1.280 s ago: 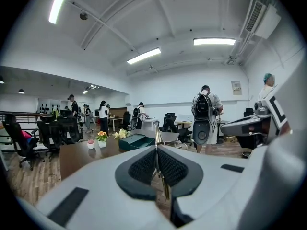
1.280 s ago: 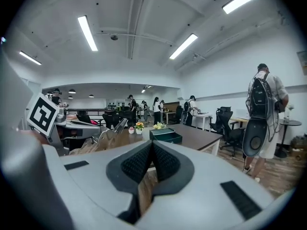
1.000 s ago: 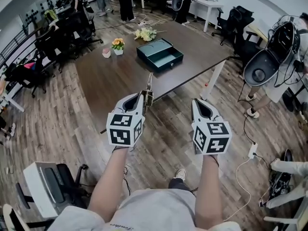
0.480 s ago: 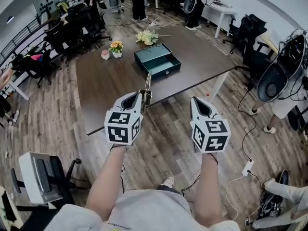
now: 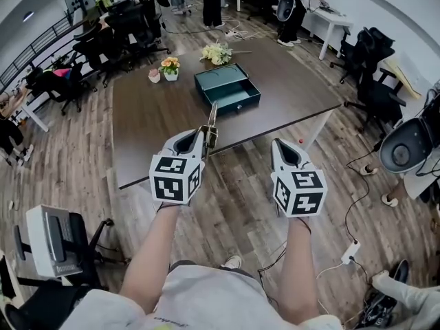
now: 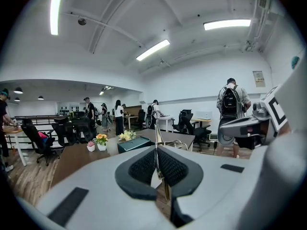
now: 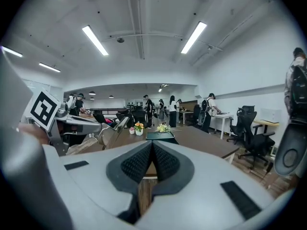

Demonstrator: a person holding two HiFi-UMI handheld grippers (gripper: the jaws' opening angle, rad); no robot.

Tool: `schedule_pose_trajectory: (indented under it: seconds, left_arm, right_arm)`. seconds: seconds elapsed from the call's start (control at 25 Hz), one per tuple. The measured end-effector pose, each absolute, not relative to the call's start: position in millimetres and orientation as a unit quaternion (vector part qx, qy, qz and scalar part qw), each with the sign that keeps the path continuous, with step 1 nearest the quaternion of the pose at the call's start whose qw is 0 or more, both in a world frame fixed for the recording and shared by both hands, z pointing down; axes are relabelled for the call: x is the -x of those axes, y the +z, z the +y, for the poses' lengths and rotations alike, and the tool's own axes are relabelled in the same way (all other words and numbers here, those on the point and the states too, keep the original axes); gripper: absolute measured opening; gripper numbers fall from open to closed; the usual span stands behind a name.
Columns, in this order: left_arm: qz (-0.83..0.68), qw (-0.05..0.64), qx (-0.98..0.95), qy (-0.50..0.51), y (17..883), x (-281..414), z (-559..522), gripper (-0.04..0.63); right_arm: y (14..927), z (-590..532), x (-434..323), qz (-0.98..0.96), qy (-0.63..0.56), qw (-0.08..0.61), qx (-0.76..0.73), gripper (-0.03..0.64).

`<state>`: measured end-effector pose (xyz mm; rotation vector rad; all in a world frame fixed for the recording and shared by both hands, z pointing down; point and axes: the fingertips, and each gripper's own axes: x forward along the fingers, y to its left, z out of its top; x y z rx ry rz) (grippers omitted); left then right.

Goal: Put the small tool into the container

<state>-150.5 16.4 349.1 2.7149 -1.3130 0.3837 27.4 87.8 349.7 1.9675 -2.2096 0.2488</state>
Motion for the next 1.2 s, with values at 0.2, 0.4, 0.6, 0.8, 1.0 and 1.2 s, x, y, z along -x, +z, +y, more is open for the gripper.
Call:
schedule_pose_trajectory:
  seconds: [0.2,0.4,0.6,0.8,1.0,1.2]
  left_arm:
    - [-0.437,0.049,-0.888,0.131,352,141,15,0.005]
    - [-0.441,0.054,-0.886,0.131,357,136,12,0.005]
    - [-0.446,0.057,-0.884,0.129,361,132,3,0.005]
    - [-0.452,0.059,-0.881,0.123,364,130,-12,0.005]
    - [-0.456,0.059,-0.88,0.118,370,125,-40,0.005]
    - [-0.458,0.061,-0.879,0.115,377,118,-79,0.005]
  right_arm:
    - [355,83,-37,-0.749,0.089,0.082,-0.652,0.003]
    - [359,76,-42,-0.753,0.09,0.086,-0.646,0.003]
    - [363,65,-46,-0.758,0.09,0.088,-0.639,0.003]
    - [366,48,-47,-0.763,0.087,0.094,-0.634,0.003]
    - [372,19,-54,-0.766,0.081,0.096,-0.631,0.003]
    - [382,-18,-60,-0.767,0.089,0.096,-0.628,0.003]
